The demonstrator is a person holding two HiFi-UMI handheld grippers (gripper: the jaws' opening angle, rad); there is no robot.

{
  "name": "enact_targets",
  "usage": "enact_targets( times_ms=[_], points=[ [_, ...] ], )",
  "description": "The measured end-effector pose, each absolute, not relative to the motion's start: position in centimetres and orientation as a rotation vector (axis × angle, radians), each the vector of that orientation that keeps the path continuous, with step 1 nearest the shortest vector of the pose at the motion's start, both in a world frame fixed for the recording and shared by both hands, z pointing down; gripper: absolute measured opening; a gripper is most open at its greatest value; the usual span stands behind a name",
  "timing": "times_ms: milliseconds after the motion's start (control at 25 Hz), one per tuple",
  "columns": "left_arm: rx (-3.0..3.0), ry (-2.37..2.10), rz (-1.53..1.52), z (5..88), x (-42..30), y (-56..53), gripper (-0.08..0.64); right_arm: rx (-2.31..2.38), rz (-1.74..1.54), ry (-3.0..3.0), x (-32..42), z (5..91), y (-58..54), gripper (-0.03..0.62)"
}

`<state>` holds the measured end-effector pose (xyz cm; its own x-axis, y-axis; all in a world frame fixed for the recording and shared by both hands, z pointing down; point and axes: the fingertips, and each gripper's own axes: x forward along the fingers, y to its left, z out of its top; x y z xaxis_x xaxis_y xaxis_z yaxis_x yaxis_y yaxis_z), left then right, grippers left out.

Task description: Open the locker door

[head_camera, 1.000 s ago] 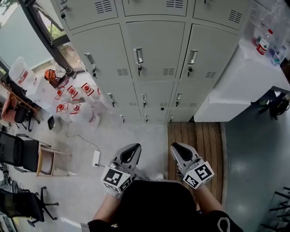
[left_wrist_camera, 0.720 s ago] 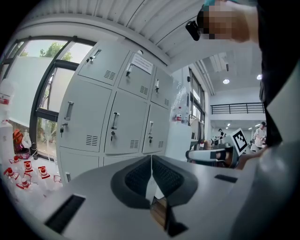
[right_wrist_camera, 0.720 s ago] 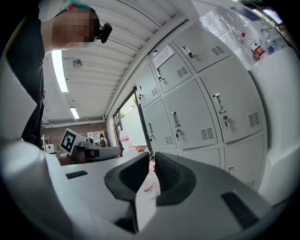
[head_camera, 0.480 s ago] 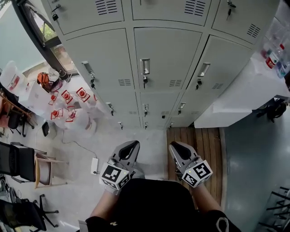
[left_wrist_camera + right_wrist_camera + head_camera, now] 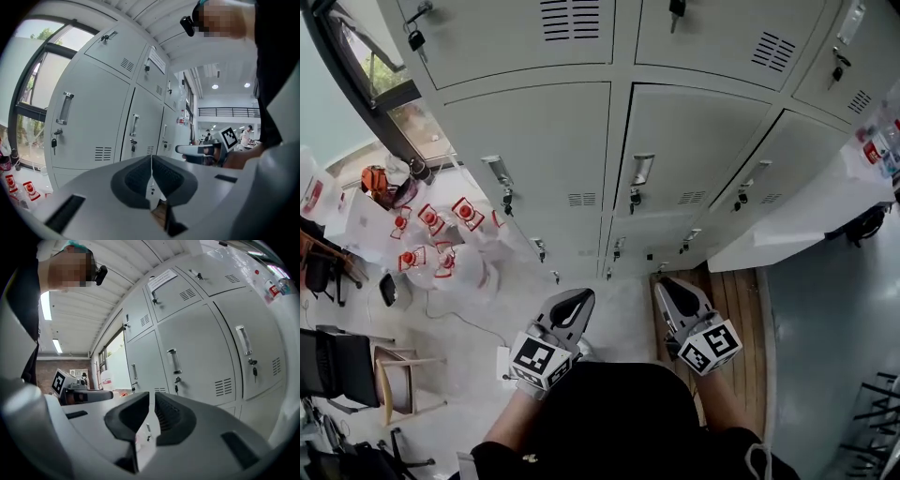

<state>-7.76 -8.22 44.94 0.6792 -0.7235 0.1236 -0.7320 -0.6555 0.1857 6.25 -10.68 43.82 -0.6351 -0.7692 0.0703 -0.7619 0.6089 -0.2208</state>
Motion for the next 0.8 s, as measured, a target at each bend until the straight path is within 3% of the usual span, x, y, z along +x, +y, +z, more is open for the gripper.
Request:
enact_targets(
  times_ms=[600, 800],
  points=[
    [2.656, -1.192, 0.061, 44.8, -12.2, -13.3, 0.025, -1.391, -0.194, 2.728, 1.9, 39.0, -21.3, 0.057],
    [2.612, -1.288, 0.051, 44.5, -12.0, -14.9, 0.025, -1.326, -0.186, 2.748, 2.0, 38.4, -24.6, 0.098]
  ],
)
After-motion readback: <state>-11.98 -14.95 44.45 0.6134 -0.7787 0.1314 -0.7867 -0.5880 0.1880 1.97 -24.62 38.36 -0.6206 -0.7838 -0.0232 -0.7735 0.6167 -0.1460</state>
